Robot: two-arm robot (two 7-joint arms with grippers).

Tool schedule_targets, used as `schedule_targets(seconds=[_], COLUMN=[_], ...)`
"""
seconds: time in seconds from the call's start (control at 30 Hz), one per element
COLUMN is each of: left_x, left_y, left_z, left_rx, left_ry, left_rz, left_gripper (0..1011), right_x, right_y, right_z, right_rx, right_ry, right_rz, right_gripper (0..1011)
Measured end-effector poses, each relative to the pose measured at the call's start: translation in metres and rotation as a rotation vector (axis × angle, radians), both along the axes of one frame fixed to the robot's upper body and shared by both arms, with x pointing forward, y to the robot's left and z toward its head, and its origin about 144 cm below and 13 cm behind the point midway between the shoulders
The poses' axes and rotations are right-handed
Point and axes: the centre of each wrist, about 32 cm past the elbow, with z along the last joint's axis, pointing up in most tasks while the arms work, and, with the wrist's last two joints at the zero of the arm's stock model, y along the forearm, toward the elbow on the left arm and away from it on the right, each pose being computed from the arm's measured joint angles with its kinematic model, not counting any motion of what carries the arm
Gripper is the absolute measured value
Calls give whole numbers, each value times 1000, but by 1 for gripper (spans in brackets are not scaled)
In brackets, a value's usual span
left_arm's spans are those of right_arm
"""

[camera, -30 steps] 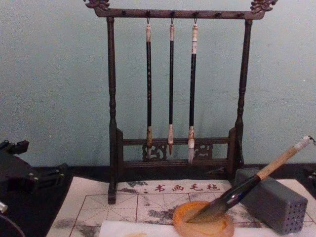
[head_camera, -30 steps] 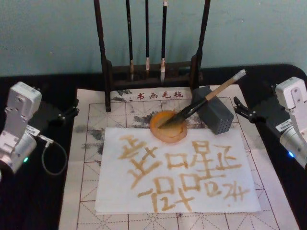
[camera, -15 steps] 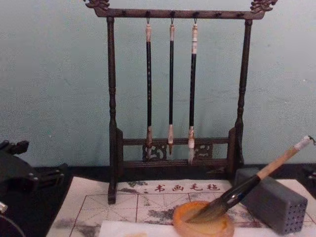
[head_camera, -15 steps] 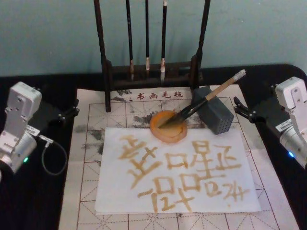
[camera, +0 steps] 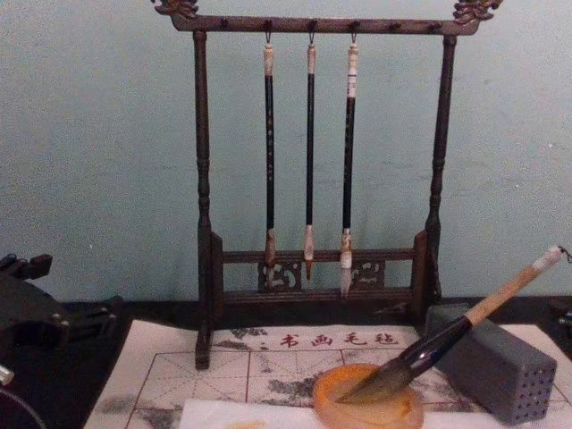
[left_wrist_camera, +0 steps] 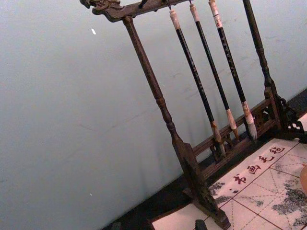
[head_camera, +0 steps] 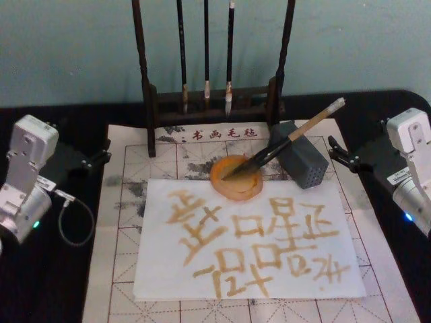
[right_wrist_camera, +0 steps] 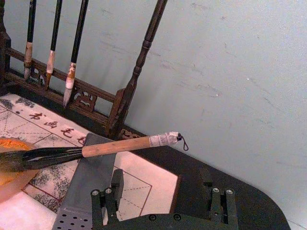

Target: Pick up the brush from the inkstone, write on the paper, then place the brush back to its original position.

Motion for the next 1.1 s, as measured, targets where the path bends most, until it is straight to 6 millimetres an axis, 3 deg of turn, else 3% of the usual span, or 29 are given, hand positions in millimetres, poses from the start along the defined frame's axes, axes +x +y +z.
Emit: schedule_targets(seconds=[1.1], left_x=[0], left_y=[0], left_z=[0], left_rx=[0], left_ry=[0], left_rz=[0], left_gripper=[1001], right_x=[0], right_y=[0], right_z=[0], right_rx=[0], right_ry=[0], right_rz=[0], right_gripper=[1002])
